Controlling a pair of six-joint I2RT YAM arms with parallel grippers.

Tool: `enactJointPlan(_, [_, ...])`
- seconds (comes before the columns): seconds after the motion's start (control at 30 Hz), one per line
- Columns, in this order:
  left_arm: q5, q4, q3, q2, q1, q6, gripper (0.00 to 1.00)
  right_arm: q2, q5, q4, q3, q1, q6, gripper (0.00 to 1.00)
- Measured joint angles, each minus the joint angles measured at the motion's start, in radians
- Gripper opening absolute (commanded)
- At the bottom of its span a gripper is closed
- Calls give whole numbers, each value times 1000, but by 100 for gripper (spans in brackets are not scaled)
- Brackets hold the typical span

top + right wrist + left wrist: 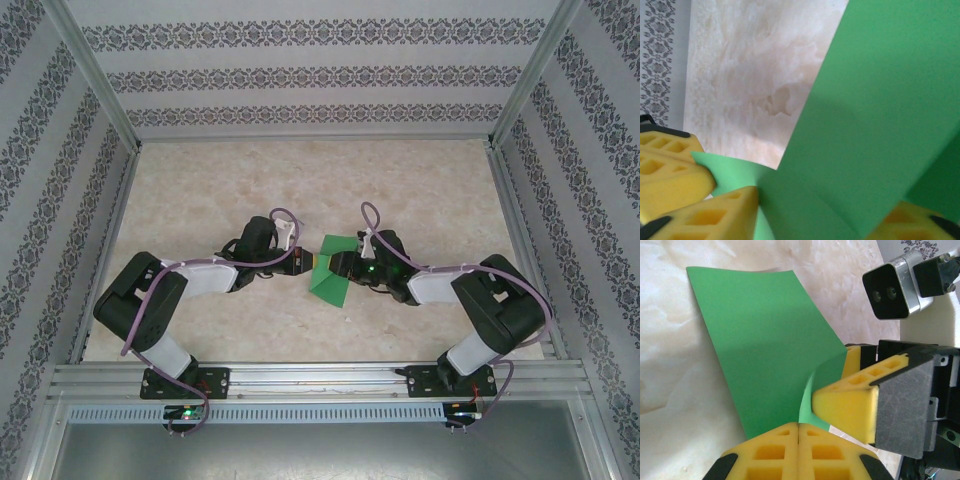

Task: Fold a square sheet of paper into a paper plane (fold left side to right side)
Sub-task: Turn over the paper at the center of the table.

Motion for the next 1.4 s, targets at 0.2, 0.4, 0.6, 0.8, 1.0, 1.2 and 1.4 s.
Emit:
enactJointPlan(0.2, [0, 0, 0, 11, 0, -2, 12, 10, -3, 36, 2, 7, 24, 16])
enactJointPlan(0.4, [-23, -2, -11, -5, 3, -2, 26, 5, -1, 44, 2, 7, 32, 3])
enactJointPlan(0.6, [-42, -58, -24, -140, 39, 16, 37, -42, -2, 43, -8, 4, 29, 0])
enactJointPlan(0.8, [-87, -135, -26, -330, 88, 51, 58, -122, -6, 28, -8, -29, 8, 0])
enactJointPlan(1.0, [-106, -182, -38, -475, 152, 54, 79, -241, -7, -26, -8, -76, -34, 0])
enactJointPlan(1.2, [-45, -143, -75, -541, 225, -28, 87, -394, -10, -71, -14, -137, -67, 0])
enactJointPlan(1.4, [88, 84, -109, -481, 251, -227, 85, -592, -30, -81, -40, -211, -82, 0])
